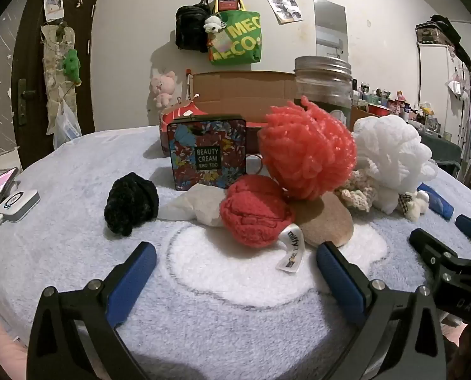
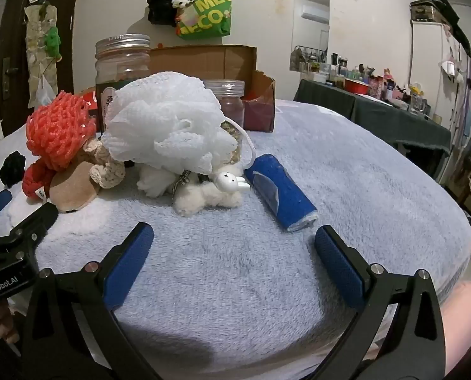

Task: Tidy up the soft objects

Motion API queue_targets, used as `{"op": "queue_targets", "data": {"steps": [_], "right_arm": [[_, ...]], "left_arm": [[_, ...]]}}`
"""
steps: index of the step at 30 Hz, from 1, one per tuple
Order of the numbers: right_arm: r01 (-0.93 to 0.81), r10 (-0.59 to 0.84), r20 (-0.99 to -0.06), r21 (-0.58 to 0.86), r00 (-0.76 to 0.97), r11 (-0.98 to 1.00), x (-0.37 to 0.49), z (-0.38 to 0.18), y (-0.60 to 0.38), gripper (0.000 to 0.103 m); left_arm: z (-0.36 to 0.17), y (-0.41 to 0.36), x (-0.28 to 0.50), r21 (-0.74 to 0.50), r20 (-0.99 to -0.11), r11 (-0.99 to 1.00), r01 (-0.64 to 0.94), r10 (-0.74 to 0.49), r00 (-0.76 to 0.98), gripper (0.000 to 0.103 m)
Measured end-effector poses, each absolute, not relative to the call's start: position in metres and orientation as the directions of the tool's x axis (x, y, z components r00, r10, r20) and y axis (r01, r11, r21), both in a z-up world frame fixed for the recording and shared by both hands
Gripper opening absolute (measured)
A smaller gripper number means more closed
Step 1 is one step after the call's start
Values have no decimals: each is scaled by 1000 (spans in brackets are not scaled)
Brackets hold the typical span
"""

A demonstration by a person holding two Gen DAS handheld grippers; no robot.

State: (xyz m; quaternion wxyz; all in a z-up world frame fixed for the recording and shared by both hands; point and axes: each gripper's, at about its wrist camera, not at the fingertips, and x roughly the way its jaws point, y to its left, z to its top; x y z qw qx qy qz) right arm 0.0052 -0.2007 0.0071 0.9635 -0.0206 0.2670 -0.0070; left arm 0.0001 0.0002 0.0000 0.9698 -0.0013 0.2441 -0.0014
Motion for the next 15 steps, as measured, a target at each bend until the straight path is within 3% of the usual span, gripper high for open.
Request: {"op": "queue_targets", "data": {"steps": [15], "right_arm": [[2, -26, -512, -46, 859, 999, 5, 7, -201, 103]], "left_arm": [[0, 0, 0, -1, -471, 1000, 2, -2, 882, 103]]}}
